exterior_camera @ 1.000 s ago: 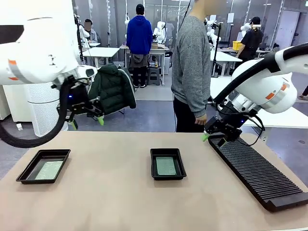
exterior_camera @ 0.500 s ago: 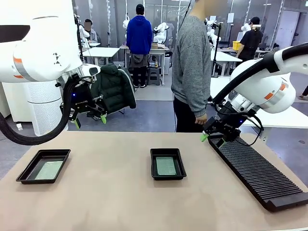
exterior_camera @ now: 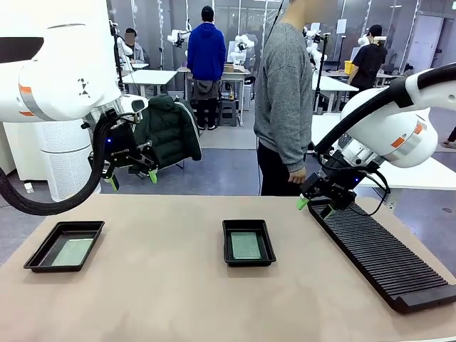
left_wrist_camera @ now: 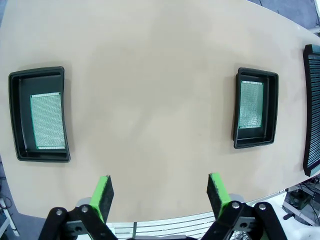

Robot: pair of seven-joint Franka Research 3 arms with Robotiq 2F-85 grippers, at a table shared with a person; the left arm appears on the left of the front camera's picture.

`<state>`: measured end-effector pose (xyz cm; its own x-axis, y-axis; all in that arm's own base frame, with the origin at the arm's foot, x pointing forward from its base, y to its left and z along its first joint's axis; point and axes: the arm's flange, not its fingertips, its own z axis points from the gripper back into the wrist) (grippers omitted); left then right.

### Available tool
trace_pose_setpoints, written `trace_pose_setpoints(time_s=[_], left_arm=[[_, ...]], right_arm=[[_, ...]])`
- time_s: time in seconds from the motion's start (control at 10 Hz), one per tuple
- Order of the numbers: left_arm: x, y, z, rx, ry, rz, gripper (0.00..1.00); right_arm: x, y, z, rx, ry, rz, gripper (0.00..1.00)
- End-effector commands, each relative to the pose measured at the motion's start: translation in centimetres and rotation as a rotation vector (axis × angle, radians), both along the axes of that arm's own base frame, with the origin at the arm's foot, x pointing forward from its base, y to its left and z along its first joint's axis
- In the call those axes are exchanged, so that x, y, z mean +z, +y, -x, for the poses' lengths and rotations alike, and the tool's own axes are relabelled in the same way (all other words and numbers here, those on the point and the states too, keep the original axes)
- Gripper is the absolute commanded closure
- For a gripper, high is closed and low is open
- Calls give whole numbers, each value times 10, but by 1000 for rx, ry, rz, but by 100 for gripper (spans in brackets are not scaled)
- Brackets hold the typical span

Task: Inspect and transfer BCBs to ESD trays.
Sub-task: Pick up the ESD tray and place it on the left side of the table.

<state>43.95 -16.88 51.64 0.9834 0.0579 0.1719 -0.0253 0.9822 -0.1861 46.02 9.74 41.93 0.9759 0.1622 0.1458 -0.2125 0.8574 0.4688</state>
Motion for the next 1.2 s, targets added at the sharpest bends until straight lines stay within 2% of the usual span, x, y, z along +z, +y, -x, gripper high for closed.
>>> trace_pose_setpoints(time_s=[0.0,0.1,0.3,0.5,0.7,1.1], left_arm=[[-3,4,5,-7,-1,0,0],[0,0,0,0,0,0,0],[8,-59,-34,-103,-13,-52,0],[-2,-105,-57,-170,8,-91,0],[-18,-135,-68,-211,42,-117,0],[-69,-190,-78,-259,31,-127,0]], right_arm=[[1,2,-2,-25,4,5,0],[1,2,-2,-25,4,5,0],[1,2,-2,-25,4,5,0],[1,2,-2,-25,4,5,0],[1,2,-2,-25,4,5,0],[1,2,-2,-25,4,5,0]])
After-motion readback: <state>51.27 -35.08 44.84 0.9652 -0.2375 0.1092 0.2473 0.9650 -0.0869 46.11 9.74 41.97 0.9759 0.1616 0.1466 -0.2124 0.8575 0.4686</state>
